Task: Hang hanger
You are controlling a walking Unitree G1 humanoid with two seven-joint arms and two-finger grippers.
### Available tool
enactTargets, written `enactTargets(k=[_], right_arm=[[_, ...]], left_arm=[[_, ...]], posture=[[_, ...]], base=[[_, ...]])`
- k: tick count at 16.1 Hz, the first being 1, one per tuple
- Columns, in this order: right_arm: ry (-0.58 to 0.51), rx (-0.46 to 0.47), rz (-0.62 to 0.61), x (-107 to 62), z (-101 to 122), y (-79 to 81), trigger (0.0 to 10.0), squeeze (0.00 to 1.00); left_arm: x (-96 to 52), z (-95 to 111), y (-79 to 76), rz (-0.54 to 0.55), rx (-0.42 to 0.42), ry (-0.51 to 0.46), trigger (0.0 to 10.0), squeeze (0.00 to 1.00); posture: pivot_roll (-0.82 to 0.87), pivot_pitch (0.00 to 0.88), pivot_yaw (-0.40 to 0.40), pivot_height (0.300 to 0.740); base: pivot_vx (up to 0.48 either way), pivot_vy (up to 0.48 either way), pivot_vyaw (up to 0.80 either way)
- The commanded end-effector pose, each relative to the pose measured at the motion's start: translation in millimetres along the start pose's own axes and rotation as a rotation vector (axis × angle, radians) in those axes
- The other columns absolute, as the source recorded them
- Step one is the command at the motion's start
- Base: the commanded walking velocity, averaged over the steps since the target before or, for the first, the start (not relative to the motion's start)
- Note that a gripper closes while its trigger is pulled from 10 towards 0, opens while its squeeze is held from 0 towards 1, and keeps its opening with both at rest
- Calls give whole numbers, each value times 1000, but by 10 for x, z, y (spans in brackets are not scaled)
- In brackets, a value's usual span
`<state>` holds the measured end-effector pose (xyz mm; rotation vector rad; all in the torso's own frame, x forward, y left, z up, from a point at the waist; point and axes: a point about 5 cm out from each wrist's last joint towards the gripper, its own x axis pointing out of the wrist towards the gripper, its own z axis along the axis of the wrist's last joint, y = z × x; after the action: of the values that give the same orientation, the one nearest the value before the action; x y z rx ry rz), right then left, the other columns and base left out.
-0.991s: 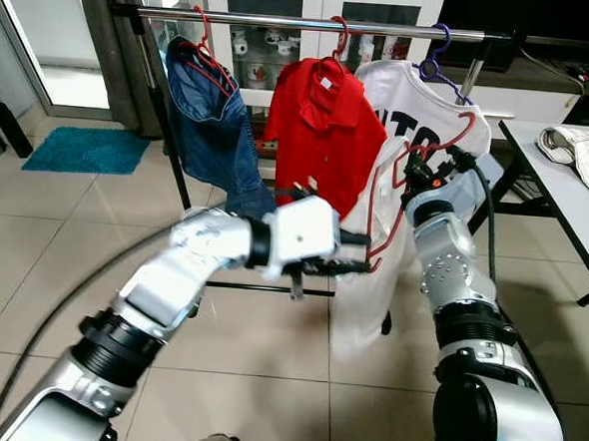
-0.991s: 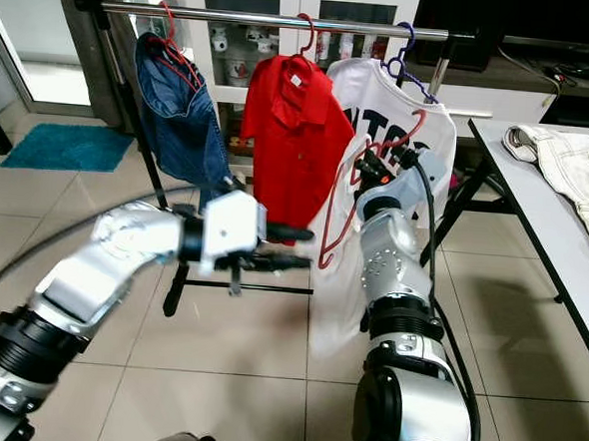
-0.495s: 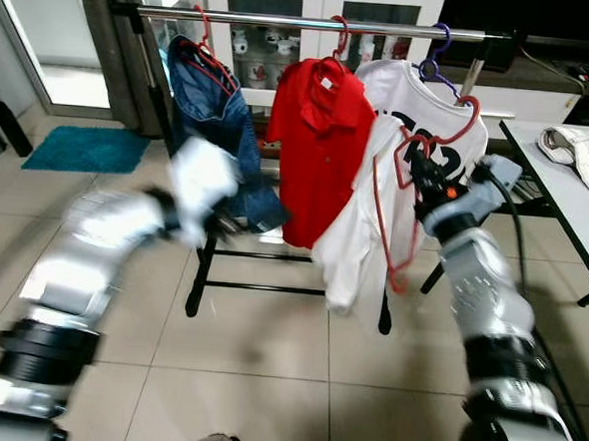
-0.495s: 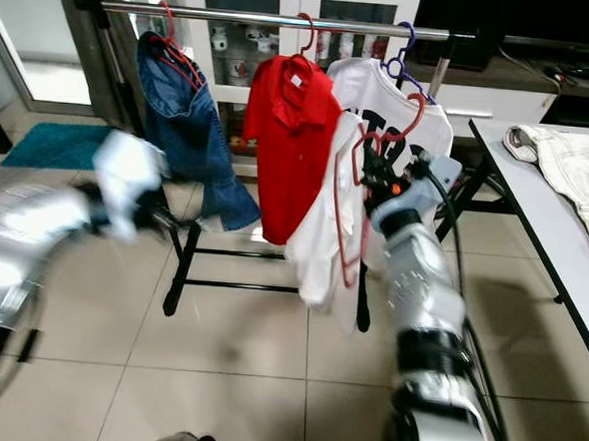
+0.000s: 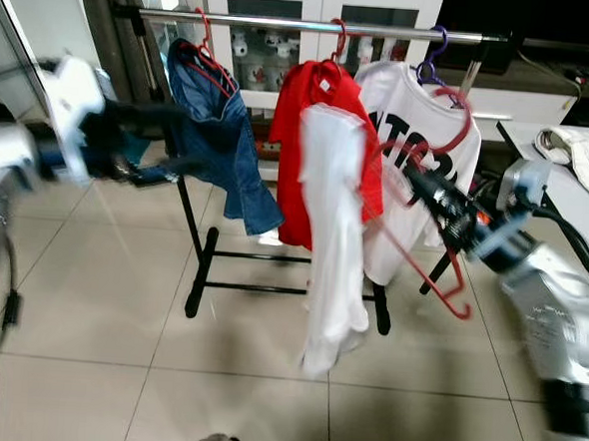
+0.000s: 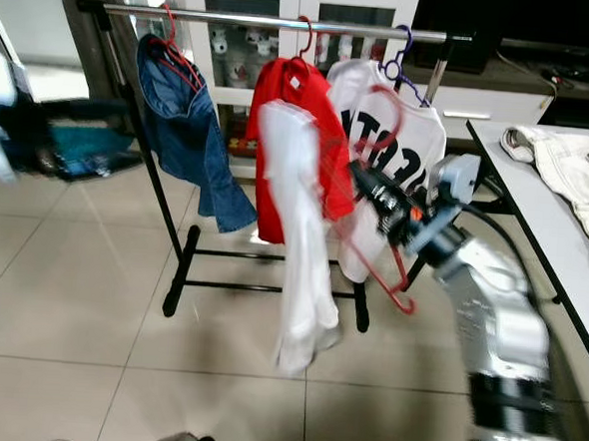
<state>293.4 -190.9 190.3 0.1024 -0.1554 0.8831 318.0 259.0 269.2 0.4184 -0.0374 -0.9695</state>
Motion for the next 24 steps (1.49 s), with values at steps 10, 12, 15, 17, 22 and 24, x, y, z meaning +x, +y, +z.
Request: enactTargets(k=[10,12,15,17,22,24], right_arm=[[72,-105,476,161,311,410,10000,0],[80,-109,503,178,335,419,10000,0],[83,-99,535,203,325,452,10000,0],[87,-89,558,219,322,468,10000,0],[98,-90,572,241,326,457,10000,0],[99,-92,574,246,328,458,10000,0]], left_arm=[[494,153,16,-446,83,5,10000,0],[600,205,-77,-513,-2,-78,10000,0],[639,142,-145,-558,-4,-26,10000,0],[615,34,-199,-593,-53,20,9725,0],[563,-163,-332,-674,-110,137,0,0],[580,-219,-329,-664,-91,141,0,0]], posture=[[-61,0,75,740],[-76,0,88,740],[-78,0,84,740],[-79,0,83,740],[-88,0,85,740],[-89,0,84,740]], base=[[0,0,0],[0,0,0],[0,0,0],[0,0,0],[0,0,0],[0,0,0]])
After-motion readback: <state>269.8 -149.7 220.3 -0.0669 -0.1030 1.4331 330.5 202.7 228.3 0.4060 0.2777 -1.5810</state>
